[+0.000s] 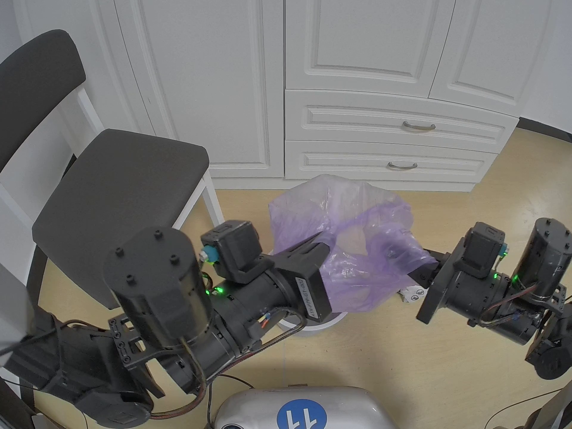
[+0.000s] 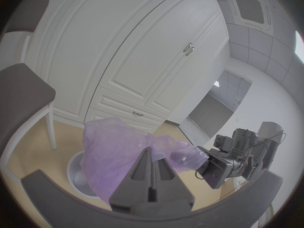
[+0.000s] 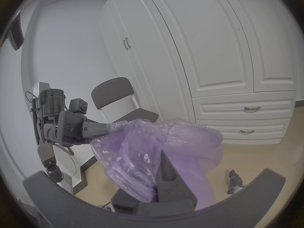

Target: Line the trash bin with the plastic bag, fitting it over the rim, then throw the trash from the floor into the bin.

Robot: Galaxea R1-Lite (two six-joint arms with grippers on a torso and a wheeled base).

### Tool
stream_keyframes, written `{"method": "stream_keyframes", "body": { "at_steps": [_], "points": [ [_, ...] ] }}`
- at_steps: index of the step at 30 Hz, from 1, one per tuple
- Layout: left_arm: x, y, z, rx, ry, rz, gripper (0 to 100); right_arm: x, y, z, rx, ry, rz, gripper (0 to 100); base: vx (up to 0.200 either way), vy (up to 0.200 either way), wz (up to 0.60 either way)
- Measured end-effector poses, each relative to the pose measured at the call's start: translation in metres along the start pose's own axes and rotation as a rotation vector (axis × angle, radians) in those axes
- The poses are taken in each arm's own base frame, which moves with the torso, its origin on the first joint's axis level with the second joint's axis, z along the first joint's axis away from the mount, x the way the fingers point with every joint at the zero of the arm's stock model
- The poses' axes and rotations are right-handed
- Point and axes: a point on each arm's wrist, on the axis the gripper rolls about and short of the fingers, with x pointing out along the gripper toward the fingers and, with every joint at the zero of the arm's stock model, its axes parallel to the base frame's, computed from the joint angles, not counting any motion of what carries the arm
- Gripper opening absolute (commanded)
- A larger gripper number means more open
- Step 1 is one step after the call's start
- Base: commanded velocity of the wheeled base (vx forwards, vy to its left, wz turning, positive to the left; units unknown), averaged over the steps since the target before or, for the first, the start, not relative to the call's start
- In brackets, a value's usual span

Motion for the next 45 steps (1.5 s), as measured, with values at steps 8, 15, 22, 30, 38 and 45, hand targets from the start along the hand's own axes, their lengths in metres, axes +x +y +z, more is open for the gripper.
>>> {"method": "stream_keyframes", "body": {
  "at_steps": [8, 15, 22, 30, 38, 45],
  "points": [
    [0.017, 0.008, -0.019, -0.019, 0.018, 0.026, 0, 0.04, -0.004, -0.04, 0.113, -0.013, 0.013, 0, 0.0, 0.0, 0.0],
    [0.036, 0.029, -0.034, -0.087, 0.03, 0.075, 0, 0.073, -0.014, -0.085, 0.219, 0.069, -0.014, 0, 0.0, 0.0, 0.0],
    [0.056, 0.051, -0.047, -0.162, 0.037, 0.12, 0, 0.088, -0.033, -0.109, 0.241, 0.112, -0.069, 0, 0.0, 0.0, 0.0],
    [0.073, 0.062, -0.052, -0.238, 0.009, 0.136, 0, 0.093, -0.052, -0.111, 0.285, 0.091, -0.117, 0, 0.0, 0.0, 0.0],
    [0.089, 0.073, -0.061, -0.336, -0.021, 0.115, 0, 0.103, -0.076, -0.121, 0.361, 0.079, -0.139, 0, 0.0, 0.0, 0.0],
    [0.103, 0.084, -0.086, -0.373, 0.007, 0.13, 0, 0.116, -0.09, -0.137, 0.42, 0.077, -0.163, 0, 0.0, 0.0, 0.0]
  ]
}}
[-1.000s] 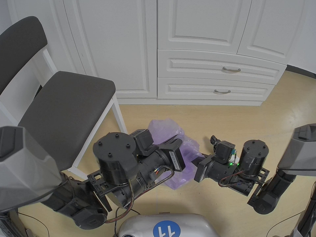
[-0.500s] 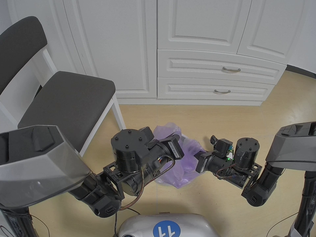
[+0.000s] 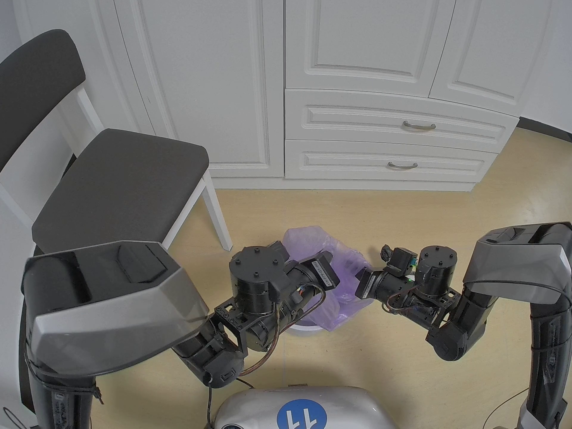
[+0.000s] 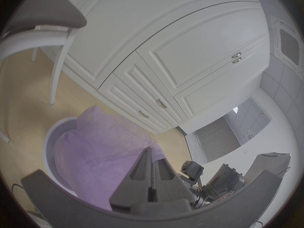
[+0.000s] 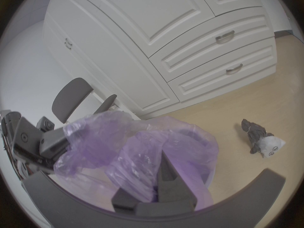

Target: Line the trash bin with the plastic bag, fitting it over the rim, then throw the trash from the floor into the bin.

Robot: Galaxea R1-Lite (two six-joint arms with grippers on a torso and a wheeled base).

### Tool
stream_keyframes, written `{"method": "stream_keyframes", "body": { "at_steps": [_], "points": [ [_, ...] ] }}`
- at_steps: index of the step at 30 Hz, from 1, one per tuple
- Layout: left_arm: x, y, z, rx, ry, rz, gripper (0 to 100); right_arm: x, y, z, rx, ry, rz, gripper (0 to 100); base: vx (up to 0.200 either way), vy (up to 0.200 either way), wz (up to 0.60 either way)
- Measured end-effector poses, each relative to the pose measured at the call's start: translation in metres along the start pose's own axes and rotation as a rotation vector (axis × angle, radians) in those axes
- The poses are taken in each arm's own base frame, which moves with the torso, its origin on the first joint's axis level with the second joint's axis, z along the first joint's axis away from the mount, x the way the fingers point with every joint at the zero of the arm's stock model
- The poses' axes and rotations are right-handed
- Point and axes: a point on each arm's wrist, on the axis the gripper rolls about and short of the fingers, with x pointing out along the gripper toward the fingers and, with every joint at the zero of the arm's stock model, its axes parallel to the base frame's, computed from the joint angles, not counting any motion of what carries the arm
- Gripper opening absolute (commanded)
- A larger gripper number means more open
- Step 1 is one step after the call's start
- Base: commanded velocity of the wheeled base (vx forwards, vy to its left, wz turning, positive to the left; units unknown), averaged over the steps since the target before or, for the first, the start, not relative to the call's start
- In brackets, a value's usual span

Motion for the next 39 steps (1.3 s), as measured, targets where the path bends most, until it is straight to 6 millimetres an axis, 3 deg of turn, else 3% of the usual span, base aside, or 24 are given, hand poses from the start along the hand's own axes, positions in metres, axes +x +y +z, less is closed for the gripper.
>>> {"method": "stream_keyframes", "body": {
  "at_steps": [16, 21, 27, 31, 34, 39],
  "points": [
    [0.03, 0.051, 0.001, -0.078, -0.072, 0.059, 0, 0.031, -0.017, -0.017, 0.193, -0.037, -0.032, 0, 0.0, 0.0, 0.0],
    [0.028, 0.063, 0.0, -0.049, -0.068, 0.099, 0, 0.041, -0.002, -0.019, 0.215, -0.088, -0.043, 0, 0.0, 0.0, 0.0],
    [0.017, 0.075, 0.004, -0.024, -0.057, 0.145, 0, 0.056, 0.028, -0.003, 0.207, -0.153, 0.064, 0, 0.0, 0.0, 0.0],
    [0.014, 0.077, 0.006, -0.02, -0.051, 0.152, 0, 0.062, 0.041, -0.006, 0.2, -0.154, 0.116, 0, 0.0, 0.0, 0.0],
    [0.013, 0.076, 0.007, -0.019, -0.041, 0.138, 0, 0.066, 0.034, -0.014, 0.197, -0.136, 0.105, 0, 0.0, 0.0, 0.0],
    [0.013, 0.072, 0.007, -0.02, -0.022, 0.111, 0, 0.068, 0.003, -0.024, 0.195, -0.095, 0.078, 0, 0.0, 0.0, 0.0]
  ]
}}
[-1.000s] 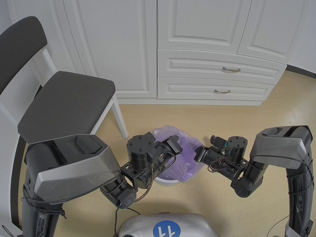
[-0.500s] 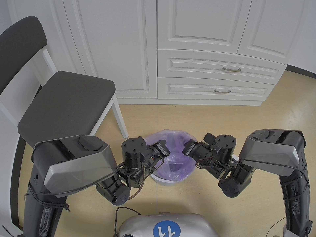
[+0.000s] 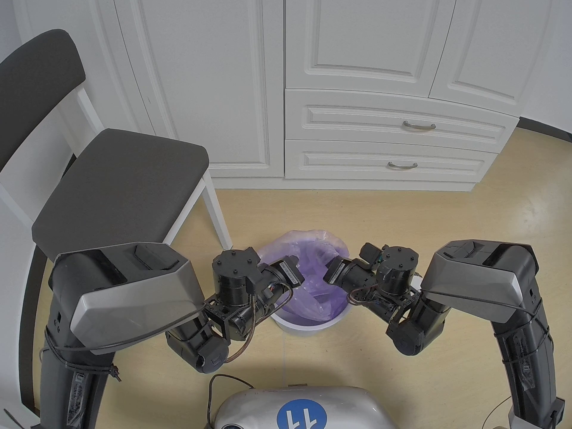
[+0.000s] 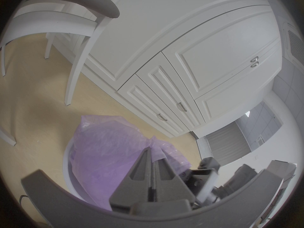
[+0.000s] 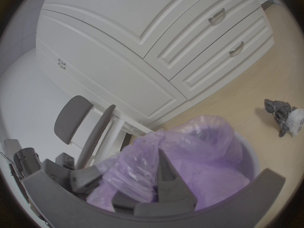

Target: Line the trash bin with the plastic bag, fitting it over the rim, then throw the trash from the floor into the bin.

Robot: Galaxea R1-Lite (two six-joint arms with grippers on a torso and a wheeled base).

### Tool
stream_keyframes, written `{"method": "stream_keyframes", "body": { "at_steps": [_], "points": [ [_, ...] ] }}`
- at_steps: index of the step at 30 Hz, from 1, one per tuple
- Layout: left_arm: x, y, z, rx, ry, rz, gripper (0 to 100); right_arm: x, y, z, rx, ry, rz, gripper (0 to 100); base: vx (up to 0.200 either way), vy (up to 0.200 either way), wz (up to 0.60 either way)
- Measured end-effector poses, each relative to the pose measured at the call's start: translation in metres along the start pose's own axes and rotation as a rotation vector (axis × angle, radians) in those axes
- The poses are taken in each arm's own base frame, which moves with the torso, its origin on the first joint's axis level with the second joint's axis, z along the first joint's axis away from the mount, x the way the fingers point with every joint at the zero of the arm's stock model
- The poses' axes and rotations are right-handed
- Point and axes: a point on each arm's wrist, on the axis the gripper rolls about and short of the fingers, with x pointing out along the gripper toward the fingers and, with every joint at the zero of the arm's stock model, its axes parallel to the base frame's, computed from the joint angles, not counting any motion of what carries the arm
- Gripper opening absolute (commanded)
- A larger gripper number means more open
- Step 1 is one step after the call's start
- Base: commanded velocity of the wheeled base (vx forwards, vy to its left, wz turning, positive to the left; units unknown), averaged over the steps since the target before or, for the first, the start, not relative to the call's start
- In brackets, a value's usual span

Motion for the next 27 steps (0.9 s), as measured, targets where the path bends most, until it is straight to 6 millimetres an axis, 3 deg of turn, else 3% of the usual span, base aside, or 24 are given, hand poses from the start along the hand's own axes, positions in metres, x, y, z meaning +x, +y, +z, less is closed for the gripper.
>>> {"method": "stream_keyframes", "body": {
  "at_steps": [7, 12, 21, 27],
  "points": [
    [-0.009, -0.012, 0.006, 0.002, 0.036, -0.049, 0, -0.004, -0.016, 0.003, -0.024, 0.008, -0.03, 0, 0.0, 0.0, 0.0],
    [-0.024, -0.016, 0.018, 0.023, 0.107, -0.088, 0, -0.011, -0.02, 0.011, -0.198, 0.01, -0.048, 0, 0.0, 0.0, 0.0],
    [-0.048, 0.02, 0.044, 0.1, 0.374, 0.022, 0, -0.034, -0.042, 0.035, -0.449, 0.117, -0.171, 0, 0.0, 0.0, 0.0],
    [-0.054, 0.033, 0.059, 0.112, 0.407, 0.026, 0, -0.057, -0.059, 0.053, -0.576, 0.206, -0.266, 0, 0.0, 0.0, 0.0]
  ]
}}
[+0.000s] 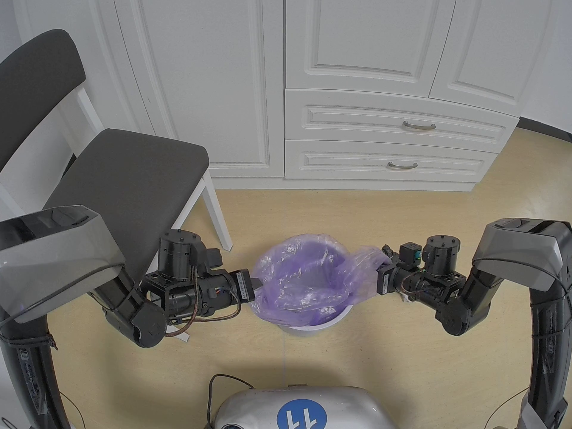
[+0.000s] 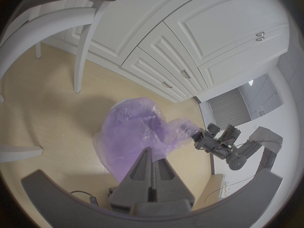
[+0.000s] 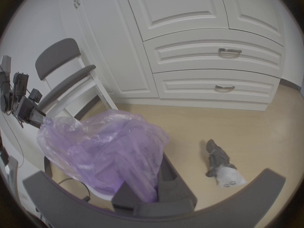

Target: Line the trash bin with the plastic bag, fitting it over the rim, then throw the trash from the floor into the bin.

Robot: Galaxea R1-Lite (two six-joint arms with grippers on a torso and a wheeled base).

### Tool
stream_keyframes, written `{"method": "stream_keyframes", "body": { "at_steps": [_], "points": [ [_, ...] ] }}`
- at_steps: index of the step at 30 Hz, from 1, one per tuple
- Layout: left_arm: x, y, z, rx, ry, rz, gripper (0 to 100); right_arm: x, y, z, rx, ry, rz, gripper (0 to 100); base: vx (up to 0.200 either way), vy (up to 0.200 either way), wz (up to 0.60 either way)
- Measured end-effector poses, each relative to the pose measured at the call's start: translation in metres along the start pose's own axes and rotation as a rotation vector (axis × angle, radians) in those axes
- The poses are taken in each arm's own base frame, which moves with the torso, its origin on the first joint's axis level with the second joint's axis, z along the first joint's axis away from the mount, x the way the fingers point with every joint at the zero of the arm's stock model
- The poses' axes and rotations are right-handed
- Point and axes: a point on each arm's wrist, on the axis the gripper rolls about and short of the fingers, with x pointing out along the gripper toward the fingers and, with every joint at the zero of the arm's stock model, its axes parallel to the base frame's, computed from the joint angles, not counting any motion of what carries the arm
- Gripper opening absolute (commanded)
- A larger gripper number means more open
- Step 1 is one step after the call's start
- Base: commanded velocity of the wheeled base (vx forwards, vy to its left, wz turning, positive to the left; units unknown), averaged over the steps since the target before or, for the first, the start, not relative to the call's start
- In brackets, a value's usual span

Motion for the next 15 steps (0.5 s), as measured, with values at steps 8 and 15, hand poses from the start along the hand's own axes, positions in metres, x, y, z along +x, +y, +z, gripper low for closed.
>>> {"method": "stream_keyframes", "body": {
  "at_steps": [8, 15],
  "points": [
    [-0.004, 0.006, 0.006, 0.018, -0.013, 0.015, 0, -0.02, -0.027, -0.006, -0.267, 0.06, -0.068, 0, 0.0, 0.0, 0.0],
    [-0.01, 0.008, 0.011, 0.097, -0.045, 0.104, 0, -0.043, -0.042, -0.021, -0.401, 0.153, -0.092, 0, 0.0, 0.0, 0.0]
  ]
}}
